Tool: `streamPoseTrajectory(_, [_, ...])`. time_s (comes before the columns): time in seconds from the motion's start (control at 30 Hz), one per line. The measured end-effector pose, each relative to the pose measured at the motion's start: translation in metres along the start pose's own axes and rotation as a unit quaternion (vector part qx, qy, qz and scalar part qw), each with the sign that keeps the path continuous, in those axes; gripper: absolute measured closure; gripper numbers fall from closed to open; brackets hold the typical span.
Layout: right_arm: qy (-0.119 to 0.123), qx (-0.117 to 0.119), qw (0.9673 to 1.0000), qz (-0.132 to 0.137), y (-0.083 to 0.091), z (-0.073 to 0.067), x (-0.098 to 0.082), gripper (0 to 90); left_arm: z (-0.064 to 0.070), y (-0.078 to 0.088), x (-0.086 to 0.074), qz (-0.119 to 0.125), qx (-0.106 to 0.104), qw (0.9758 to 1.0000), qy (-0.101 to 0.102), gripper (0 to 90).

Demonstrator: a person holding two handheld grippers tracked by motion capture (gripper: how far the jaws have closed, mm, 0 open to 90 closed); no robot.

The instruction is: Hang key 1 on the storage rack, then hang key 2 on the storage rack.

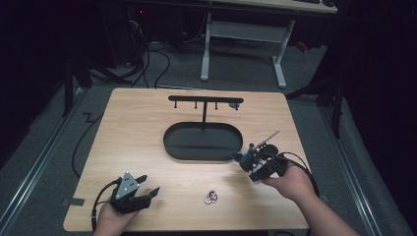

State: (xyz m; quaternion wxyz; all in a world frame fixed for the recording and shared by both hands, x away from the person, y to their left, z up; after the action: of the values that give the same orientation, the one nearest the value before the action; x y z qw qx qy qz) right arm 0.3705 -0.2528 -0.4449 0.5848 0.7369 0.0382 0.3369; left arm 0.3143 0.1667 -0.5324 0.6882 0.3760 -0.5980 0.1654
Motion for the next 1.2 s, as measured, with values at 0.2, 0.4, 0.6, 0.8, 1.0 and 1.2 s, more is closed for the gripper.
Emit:
streamPoseTrajectory(0.2, [0.004, -0.004, 1.0000, 0.004, -0.001, -0.002, 0.004, 45.9, 0.000, 0.000, 0.000, 0.000, -0.002, 1.0000, -0.001, 36.6])
streamPoseTrajectory(0.4, [0.008, -0.009, 0.9999, 0.007, -0.001, -0.003, 0.009, 45.9, 0.001, 0.000, 0.001, 0.000, -0.003, 1.0000, -0.004, 36.7])
streamPoseTrajectory(0.6, [0.012, -0.001, 0.9999, 0.010, 0.002, -0.004, 0.015, 45.9, 0.002, -0.001, 0.000, -0.001, -0.003, 1.0000, -0.004, 36.7])
streamPoseTrajectory(0.8, [0.011, 0.002, 0.9997, 0.020, 0.012, -0.001, 0.028, 45.9, 0.003, -0.002, 0.000, -0.003, -0.006, 1.0000, -0.006, 36.7])
streamPoseTrajectory(1.0, [0.003, -0.004, 0.9998, 0.020, 0.022, 0.000, 0.041, 45.9, 0.006, -0.001, 0.002, -0.004, -0.008, 0.9998, -0.018, 36.7])
streamPoseTrajectory(1.2, [0.006, 0.002, 0.9996, 0.027, 0.028, 0.001, 0.055, 45.9, 0.006, -0.002, 0.000, -0.008, -0.011, 0.9997, -0.018, 36.6])
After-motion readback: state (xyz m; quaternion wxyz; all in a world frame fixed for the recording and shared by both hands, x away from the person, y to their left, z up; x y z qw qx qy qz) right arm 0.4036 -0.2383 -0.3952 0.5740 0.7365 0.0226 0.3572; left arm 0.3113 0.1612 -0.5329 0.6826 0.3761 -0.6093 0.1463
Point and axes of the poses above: each handheld gripper's, and its own axes: y roughly backward along the jaws, x roughly out of its top, z roughly to its right, the point moved 2 cm from there along -y, roughly forward along the jaws, and after that the axes turned 14 degrees about z, right-handed, at the moved point
